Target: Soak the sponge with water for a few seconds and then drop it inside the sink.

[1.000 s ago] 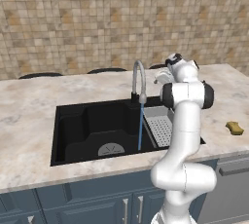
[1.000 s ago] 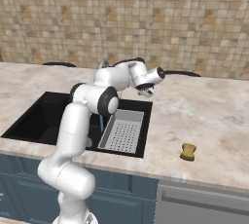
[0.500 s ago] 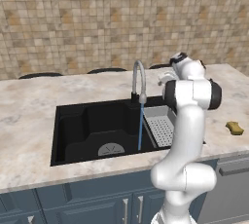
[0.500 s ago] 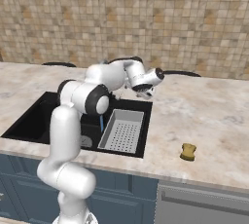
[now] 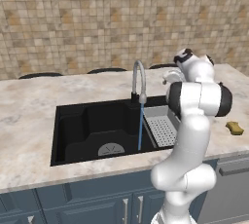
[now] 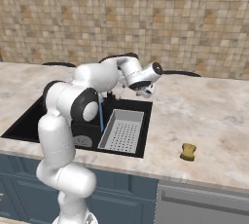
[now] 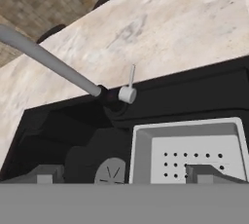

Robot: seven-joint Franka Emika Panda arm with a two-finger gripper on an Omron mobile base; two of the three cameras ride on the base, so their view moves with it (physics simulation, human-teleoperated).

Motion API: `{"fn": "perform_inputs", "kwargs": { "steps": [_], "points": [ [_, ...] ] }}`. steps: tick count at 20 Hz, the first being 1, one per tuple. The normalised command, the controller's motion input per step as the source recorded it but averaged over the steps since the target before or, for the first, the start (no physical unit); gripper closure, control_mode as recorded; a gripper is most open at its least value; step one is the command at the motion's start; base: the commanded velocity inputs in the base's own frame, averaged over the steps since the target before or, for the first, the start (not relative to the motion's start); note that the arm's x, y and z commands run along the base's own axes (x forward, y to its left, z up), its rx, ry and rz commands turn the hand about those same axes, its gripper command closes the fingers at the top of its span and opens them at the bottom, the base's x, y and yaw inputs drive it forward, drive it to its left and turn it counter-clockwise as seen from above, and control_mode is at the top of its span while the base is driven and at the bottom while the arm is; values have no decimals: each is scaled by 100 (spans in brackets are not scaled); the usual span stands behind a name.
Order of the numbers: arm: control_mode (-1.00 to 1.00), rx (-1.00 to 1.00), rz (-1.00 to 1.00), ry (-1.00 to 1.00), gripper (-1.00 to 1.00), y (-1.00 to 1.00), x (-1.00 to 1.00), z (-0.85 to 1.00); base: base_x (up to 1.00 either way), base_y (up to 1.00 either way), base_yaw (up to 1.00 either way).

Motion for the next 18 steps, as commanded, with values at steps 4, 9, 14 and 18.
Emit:
{"fn": "perform_inputs", "kwargs": {
  "steps": [4,9,14,18],
  "points": [
    [-100,-6,0,0,-100,-2,-72,21,0,0,0],
    [-100,-7,0,0,-100,0,-64,26,0,0,0],
    [-100,-11,0,0,-100,-1,-43,27,0,0,0],
    [-100,-9,0,0,-100,-12,-34,27,0,0,0]
  ]
}}
